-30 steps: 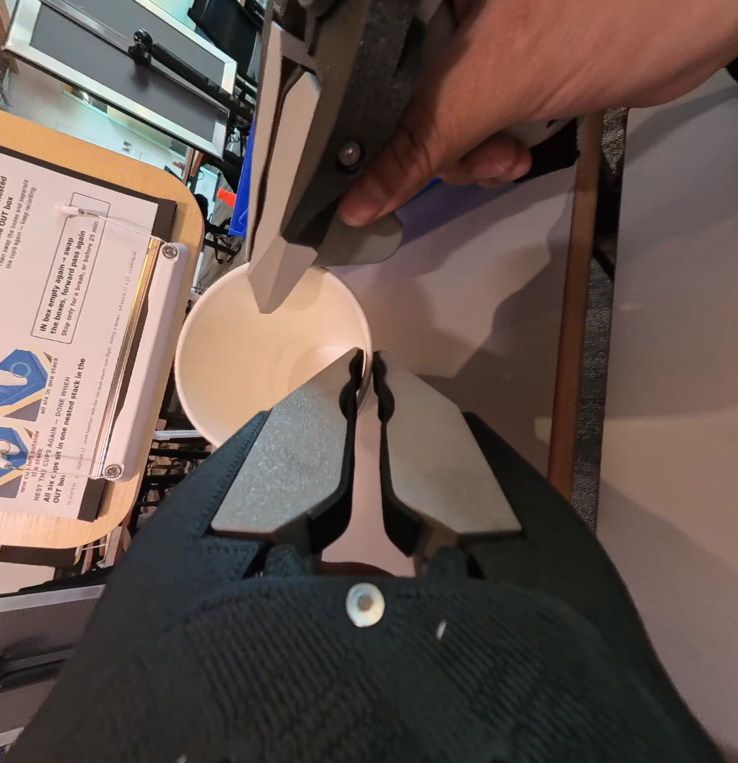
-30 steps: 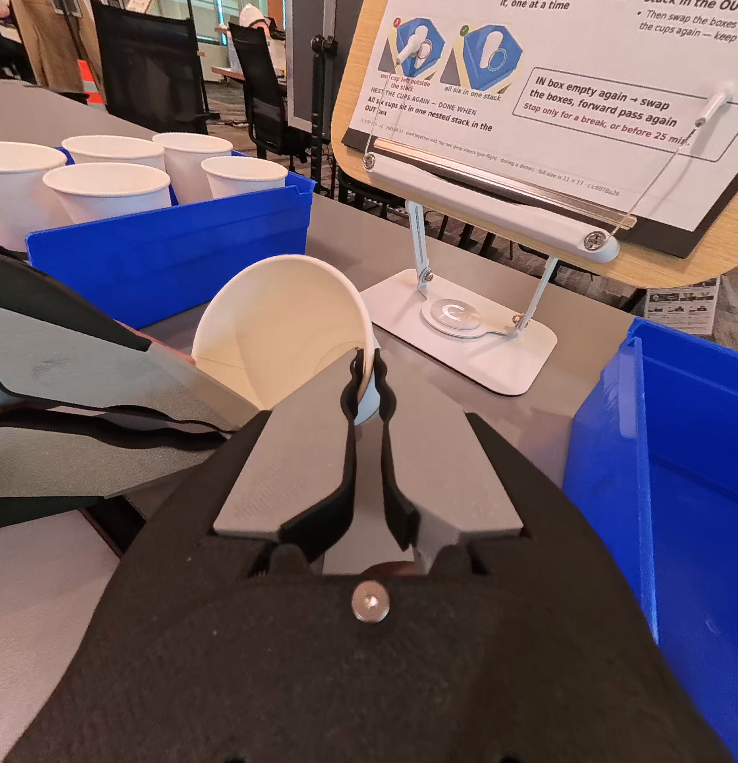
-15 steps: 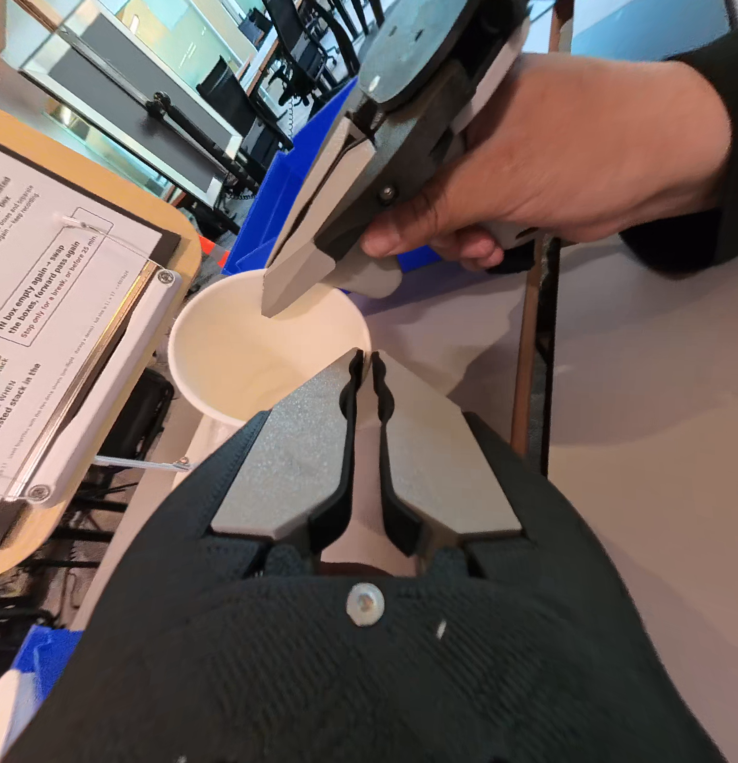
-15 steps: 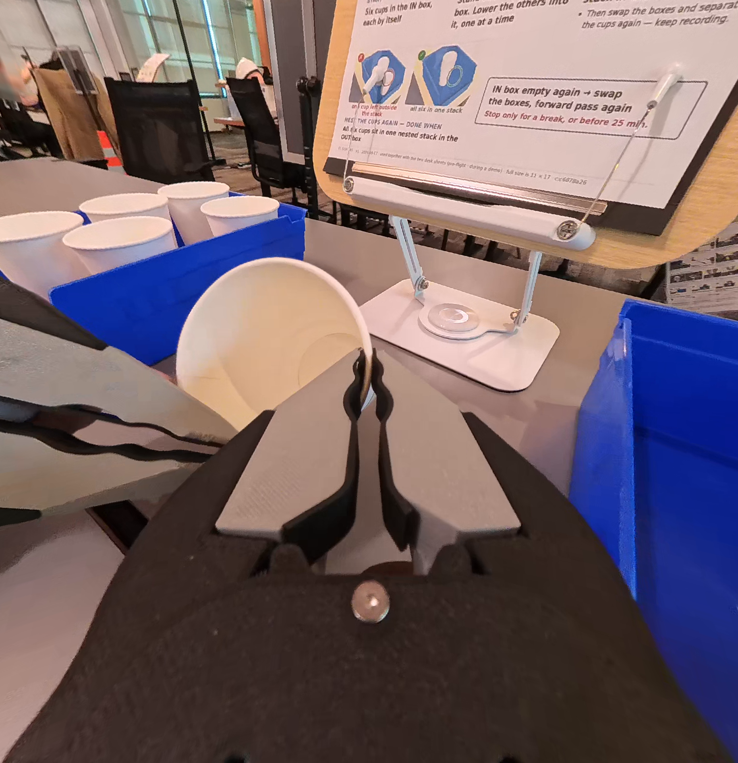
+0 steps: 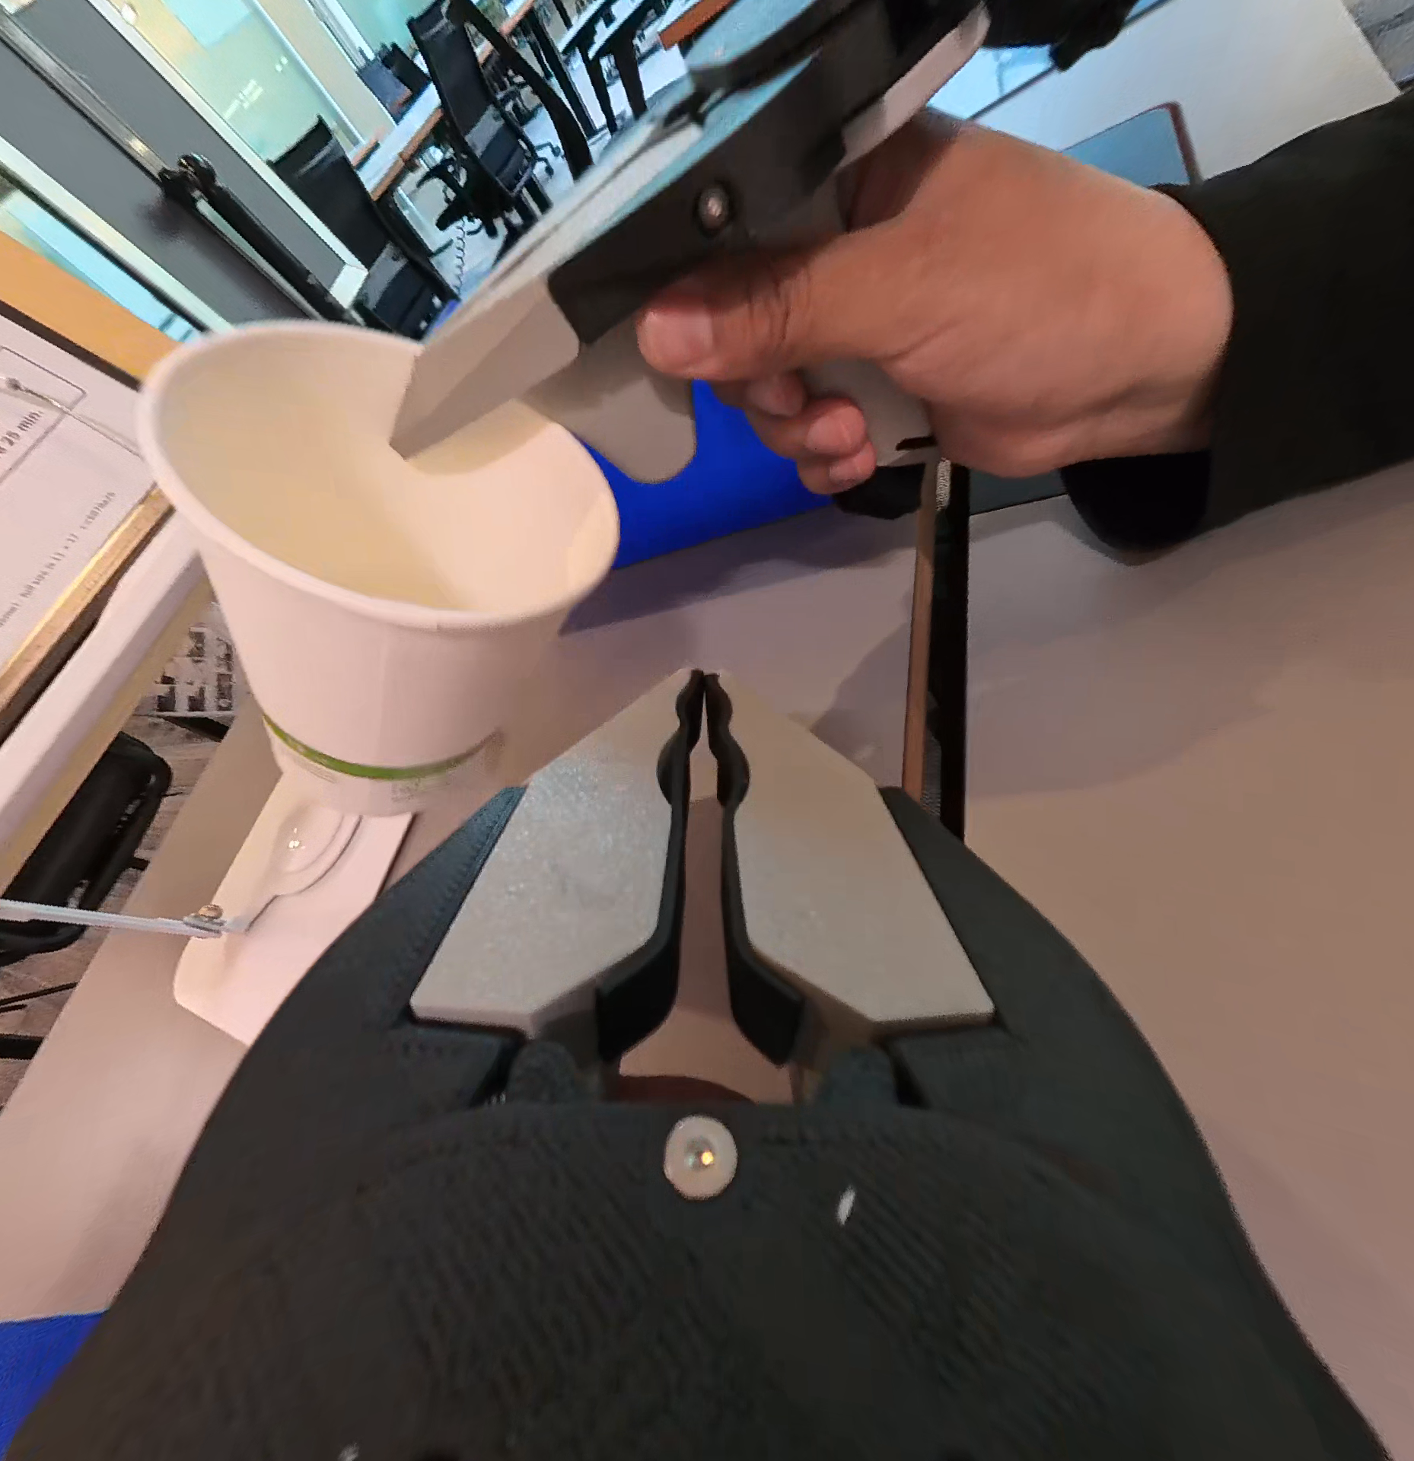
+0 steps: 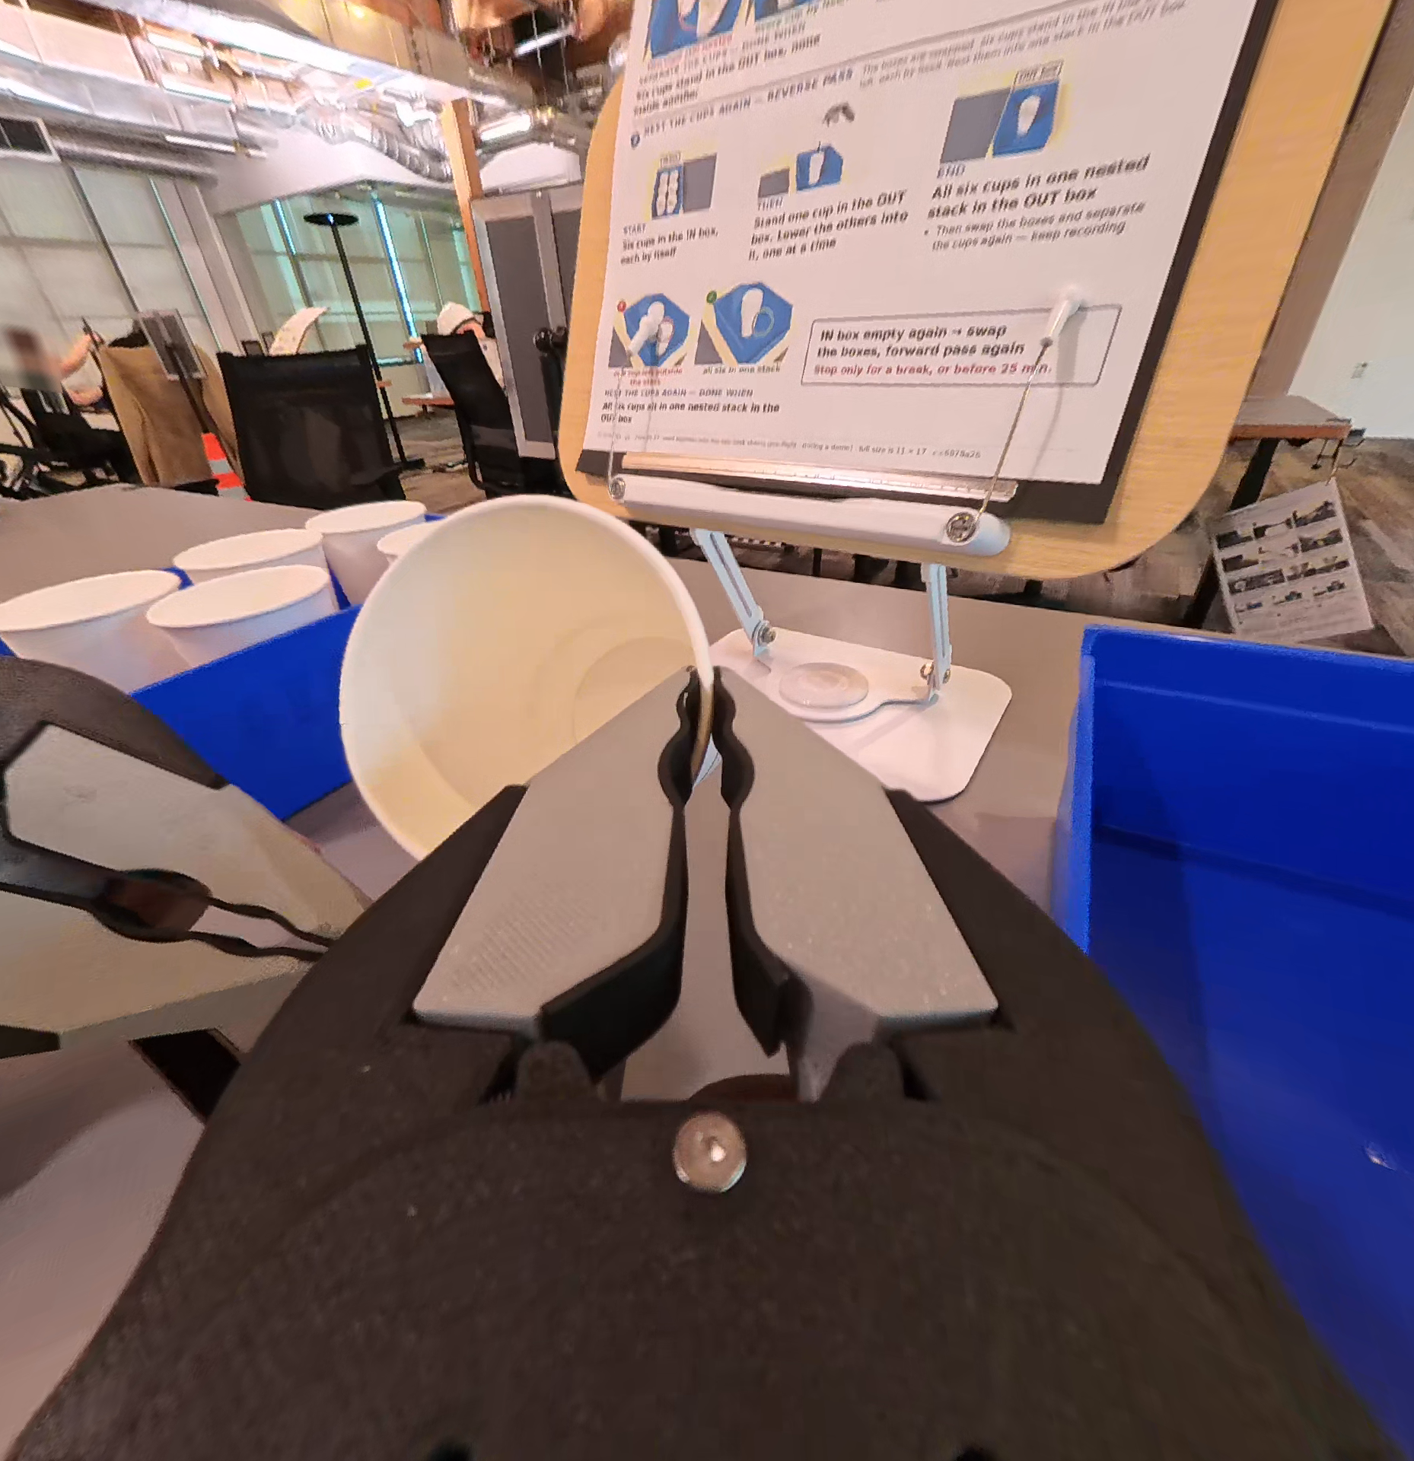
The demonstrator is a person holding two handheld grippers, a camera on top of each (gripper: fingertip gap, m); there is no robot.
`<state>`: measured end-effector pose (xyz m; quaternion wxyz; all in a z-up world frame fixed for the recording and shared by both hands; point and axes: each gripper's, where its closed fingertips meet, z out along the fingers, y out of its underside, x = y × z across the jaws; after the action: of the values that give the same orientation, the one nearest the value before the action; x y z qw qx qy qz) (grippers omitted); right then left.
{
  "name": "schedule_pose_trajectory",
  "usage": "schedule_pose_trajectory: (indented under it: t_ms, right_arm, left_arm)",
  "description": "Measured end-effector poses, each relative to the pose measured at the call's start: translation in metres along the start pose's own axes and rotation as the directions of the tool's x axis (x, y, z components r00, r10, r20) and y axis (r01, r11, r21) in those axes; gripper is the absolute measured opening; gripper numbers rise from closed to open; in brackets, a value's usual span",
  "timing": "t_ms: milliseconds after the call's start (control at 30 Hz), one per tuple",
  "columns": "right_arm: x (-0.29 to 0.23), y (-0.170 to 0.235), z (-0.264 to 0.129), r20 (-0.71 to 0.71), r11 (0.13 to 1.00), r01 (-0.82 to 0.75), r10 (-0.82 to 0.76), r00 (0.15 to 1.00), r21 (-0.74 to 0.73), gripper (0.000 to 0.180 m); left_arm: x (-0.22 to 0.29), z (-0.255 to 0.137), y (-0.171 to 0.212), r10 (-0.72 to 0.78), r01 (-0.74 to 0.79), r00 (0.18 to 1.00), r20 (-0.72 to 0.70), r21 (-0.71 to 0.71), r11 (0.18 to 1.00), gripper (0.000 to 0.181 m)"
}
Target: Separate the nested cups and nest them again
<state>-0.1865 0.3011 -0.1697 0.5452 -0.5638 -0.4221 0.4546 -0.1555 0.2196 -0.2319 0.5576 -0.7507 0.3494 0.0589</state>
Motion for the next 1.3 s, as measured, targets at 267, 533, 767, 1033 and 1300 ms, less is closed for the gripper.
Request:
schedule_pose_trajectory:
  t_ms: [267, 533, 767, 1033, 1300]
  right_arm:
    - [0.002, -0.021, -0.011, -0.002, 0.995, -0.002, 0.002, 1.0, 0.102, 0.0]
    - [0.007, -0.042, -0.025, -0.005, 0.979, -0.014, 0.015, 1.0, 0.203, 0.0]
    - [0.012, -0.055, -0.034, -0.02, 0.965, -0.012, 0.018, 1.0, 0.26, 0.0]
    - [0.019, -0.071, -0.049, -0.05, 0.94, -0.002, 0.02, 0.999, 0.342, 0.0]
    - [0.022, -0.083, -0.061, -0.071, 0.917, 0.016, 0.014, 0.997, 0.399, 0.0]
  left_arm:
    - [-0.008, 0.009, 0.03, -0.222, 0.218, 0.975, -0.023, -0.113, 0.969, 0.0]
    - [-0.017, 0.011, 0.05, -0.363, 0.36, 0.932, 0.019, -0.184, 0.915, 0.0]
    - [-0.023, 0.012, 0.063, -0.425, 0.428, 0.903, 0.064, -0.222, 0.876, 0.0]
    - [-0.025, 0.013, 0.07, -0.432, 0.441, 0.897, 0.089, -0.245, 0.864, 0.0]
    - [-0.033, 0.011, 0.068, -0.438, 0.455, 0.89, 0.123, -0.22, 0.863, 0.0]
